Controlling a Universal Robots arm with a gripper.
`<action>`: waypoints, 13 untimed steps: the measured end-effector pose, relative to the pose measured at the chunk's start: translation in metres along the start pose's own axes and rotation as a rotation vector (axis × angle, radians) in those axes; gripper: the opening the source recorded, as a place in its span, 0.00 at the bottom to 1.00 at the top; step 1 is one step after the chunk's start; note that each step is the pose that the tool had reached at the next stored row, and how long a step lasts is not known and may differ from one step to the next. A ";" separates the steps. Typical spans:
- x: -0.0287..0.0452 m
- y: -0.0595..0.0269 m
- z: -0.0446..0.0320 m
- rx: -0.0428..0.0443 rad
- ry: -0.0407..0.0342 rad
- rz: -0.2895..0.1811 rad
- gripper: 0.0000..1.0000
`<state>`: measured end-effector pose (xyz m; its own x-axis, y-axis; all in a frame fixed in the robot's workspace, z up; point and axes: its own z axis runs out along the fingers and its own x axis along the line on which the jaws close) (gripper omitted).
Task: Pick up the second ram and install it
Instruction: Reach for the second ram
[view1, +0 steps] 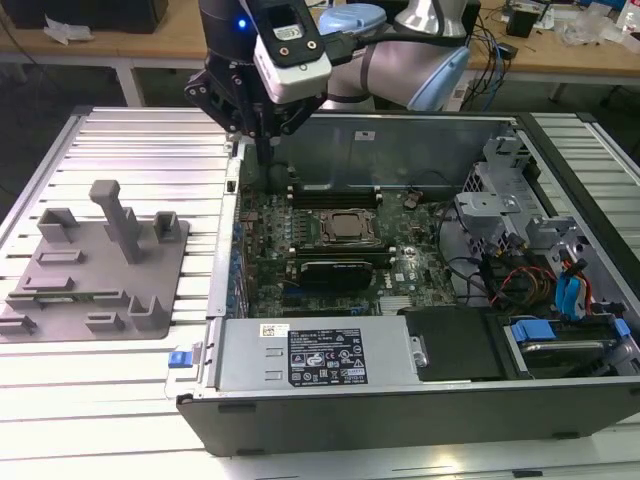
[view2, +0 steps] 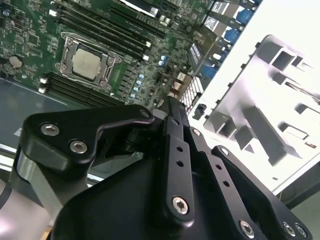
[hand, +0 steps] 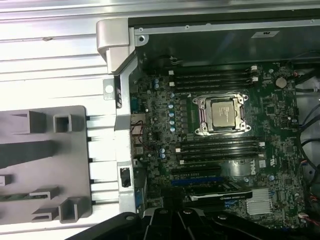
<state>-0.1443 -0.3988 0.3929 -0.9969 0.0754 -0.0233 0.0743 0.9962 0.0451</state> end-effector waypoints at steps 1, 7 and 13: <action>0.0013 -0.0001 0.0000 0.0000 0.0000 0.000 0.08; 0.0140 -0.0010 -0.0003 0.0000 0.0000 0.000 0.08; 0.0242 -0.0018 -0.0005 0.0000 0.0000 0.000 0.08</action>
<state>-0.1686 -0.3989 0.3928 -0.9969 0.0753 -0.0233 0.0741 0.9962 0.0451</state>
